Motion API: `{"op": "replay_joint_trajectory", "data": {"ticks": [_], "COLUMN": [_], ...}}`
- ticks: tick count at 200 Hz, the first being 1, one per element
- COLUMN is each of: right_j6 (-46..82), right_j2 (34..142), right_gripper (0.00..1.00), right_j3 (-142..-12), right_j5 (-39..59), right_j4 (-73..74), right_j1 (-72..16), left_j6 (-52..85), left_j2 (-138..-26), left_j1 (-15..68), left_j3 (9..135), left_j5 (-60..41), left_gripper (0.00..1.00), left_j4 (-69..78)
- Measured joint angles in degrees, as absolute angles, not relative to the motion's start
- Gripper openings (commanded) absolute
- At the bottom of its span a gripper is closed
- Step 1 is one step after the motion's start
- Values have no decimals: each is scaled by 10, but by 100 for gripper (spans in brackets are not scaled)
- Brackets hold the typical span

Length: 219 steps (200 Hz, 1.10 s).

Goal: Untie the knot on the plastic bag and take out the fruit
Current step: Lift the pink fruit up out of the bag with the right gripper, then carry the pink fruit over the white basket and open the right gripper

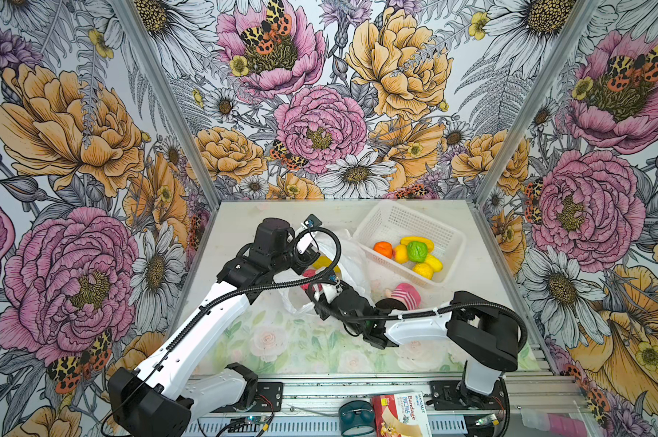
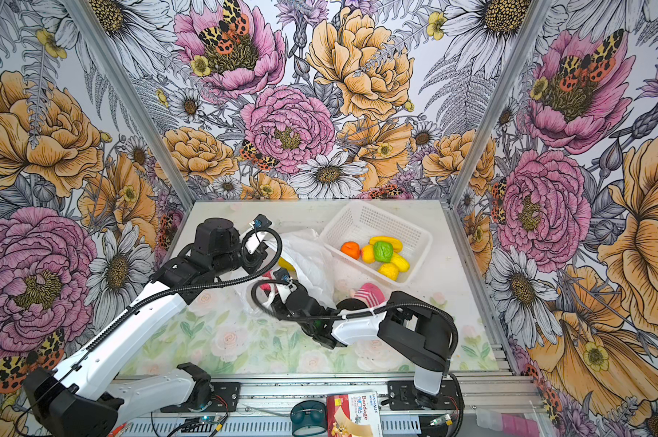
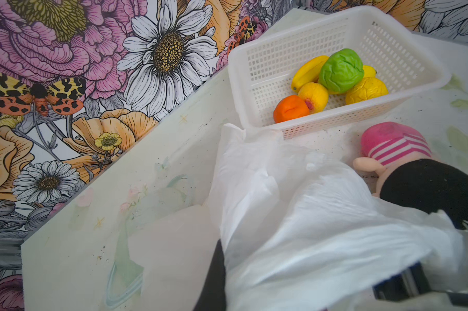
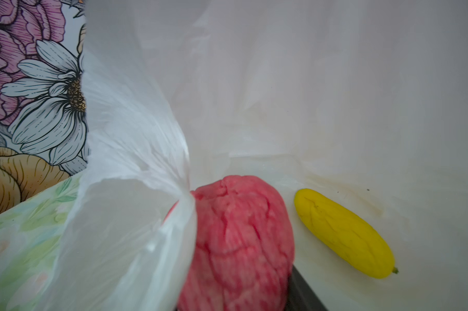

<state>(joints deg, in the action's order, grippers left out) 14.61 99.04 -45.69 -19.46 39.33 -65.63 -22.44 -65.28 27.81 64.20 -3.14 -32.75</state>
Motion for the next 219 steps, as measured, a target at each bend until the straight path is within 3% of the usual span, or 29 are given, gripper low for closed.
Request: {"op": "replay_joint_trajectory", "data": {"ticks": [74,144,185,219], "right_j6": [105,93,145,233], "right_j2": [730,482,443,477], "right_gripper": [24,24,23,21], "right_j3": [-321,-256,-251,-259], "right_j5": [-212,-224,-237,-165], "right_j4": [442,394,310,216], "right_j1": [-678,-662,-524,-352], "left_j6": [-224,-224,-224,-224], "left_j2": [-662,-663,-663,-664], "left_j1": [273,272,272,272], "left_j3": [642,642,642,642], "left_j5": [-23,-23,-23,-23], "left_gripper": [0,0,0,0], "left_j4": [-327,-327,-327,-327]}}
